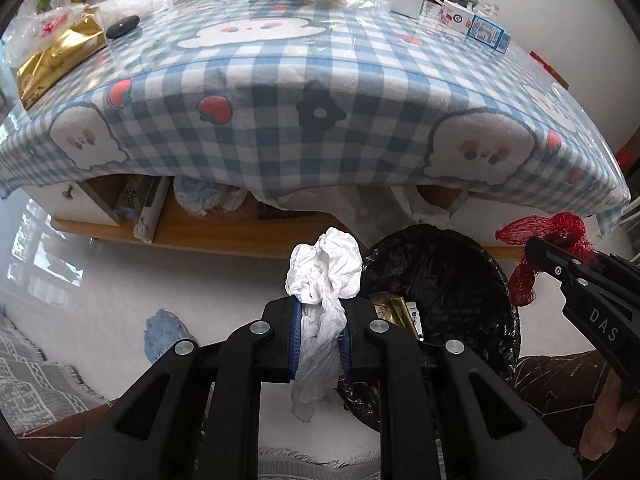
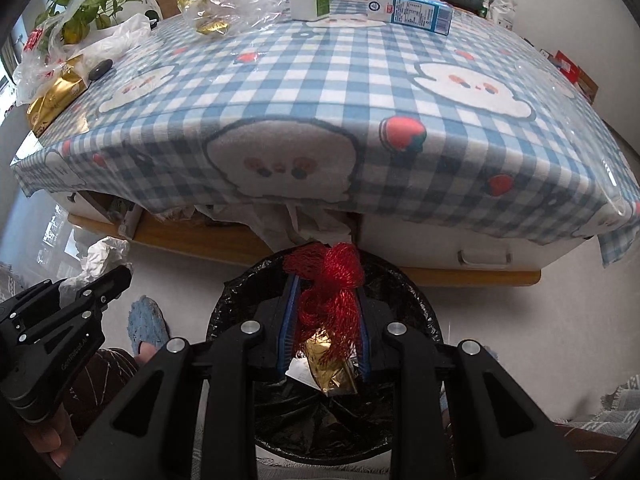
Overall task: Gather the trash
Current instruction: 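Carry the tissue and red net with both tools over the black bin, then open right tool to drop the red net while left tool drops the tissue into the bin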
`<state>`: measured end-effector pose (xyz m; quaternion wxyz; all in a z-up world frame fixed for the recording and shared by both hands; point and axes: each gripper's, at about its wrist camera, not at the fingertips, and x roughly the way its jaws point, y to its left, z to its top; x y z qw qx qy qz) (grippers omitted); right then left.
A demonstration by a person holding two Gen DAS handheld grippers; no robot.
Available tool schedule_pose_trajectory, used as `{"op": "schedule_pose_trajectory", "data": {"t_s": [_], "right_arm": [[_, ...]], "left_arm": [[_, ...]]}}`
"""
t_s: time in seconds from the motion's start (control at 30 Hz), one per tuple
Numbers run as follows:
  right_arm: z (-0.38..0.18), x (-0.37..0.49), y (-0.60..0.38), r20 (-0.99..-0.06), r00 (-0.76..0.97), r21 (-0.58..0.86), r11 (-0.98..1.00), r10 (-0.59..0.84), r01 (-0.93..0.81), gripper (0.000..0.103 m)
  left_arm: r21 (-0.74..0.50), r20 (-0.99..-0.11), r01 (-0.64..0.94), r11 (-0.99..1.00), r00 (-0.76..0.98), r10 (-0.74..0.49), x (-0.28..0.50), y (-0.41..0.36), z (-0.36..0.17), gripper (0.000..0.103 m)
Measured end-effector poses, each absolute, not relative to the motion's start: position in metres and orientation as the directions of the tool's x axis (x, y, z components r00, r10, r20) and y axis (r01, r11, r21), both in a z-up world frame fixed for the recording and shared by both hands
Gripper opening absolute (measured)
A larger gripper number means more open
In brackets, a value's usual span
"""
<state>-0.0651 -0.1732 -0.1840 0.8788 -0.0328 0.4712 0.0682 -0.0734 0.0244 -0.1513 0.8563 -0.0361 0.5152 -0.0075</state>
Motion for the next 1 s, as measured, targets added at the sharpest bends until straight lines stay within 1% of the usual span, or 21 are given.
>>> {"op": "schedule_pose_trajectory", "data": {"t_s": [0.1, 0.3, 0.63, 0.7, 0.77, 0.83, 0.9, 1.0], "right_arm": [[-0.195, -0.066, -0.173, -0.837, 0.539, 0.005, 0.988, 0.090, -0.157, 0.023], [-0.223, -0.062, -0.174, -0.860, 0.503, 0.006, 0.989, 0.081, -0.149, 0.024], [-0.257, -0.061, -0.168, -0.888, 0.457, -0.027, 0.987, 0.050, -0.160, 0.025], [-0.259, -0.062, -0.167, -0.887, 0.460, -0.027, 0.986, 0.051, -0.162, 0.031], [-0.256, -0.063, -0.166, -0.879, 0.475, -0.034, 0.987, 0.046, -0.158, 0.033], [-0.253, -0.064, -0.166, -0.874, 0.483, -0.024, 0.987, 0.057, -0.160, 0.039], [-0.248, -0.066, -0.166, -0.865, 0.498, -0.022, 0.987, 0.061, -0.159, 0.050], [-0.242, -0.067, -0.167, -0.857, 0.511, -0.019, 0.987, 0.067, -0.162, 0.058]], "left_arm": [[-0.051, -0.889, -0.004, 0.999, 0.456, -0.044, -0.077, 0.021, -0.163, 0.014], [-0.036, -0.911, -0.012, 0.999, 0.411, -0.028, -0.079, 0.026, -0.188, 0.014], [-0.035, -0.922, -0.022, 0.999, 0.387, -0.024, -0.079, 0.031, -0.209, 0.014], [-0.031, -0.922, -0.017, 0.999, 0.387, -0.022, -0.079, 0.029, -0.209, 0.014], [-0.031, -0.920, -0.016, 0.999, 0.391, -0.022, -0.079, 0.028, -0.208, 0.014], [-0.035, -0.917, -0.013, 0.999, 0.398, -0.027, -0.079, 0.026, -0.204, 0.014], [-0.034, -0.912, -0.008, 0.999, 0.408, -0.028, -0.079, 0.023, -0.199, 0.014], [-0.028, -0.907, -0.007, 1.000, 0.422, -0.022, -0.078, 0.017, -0.190, 0.015]]}}
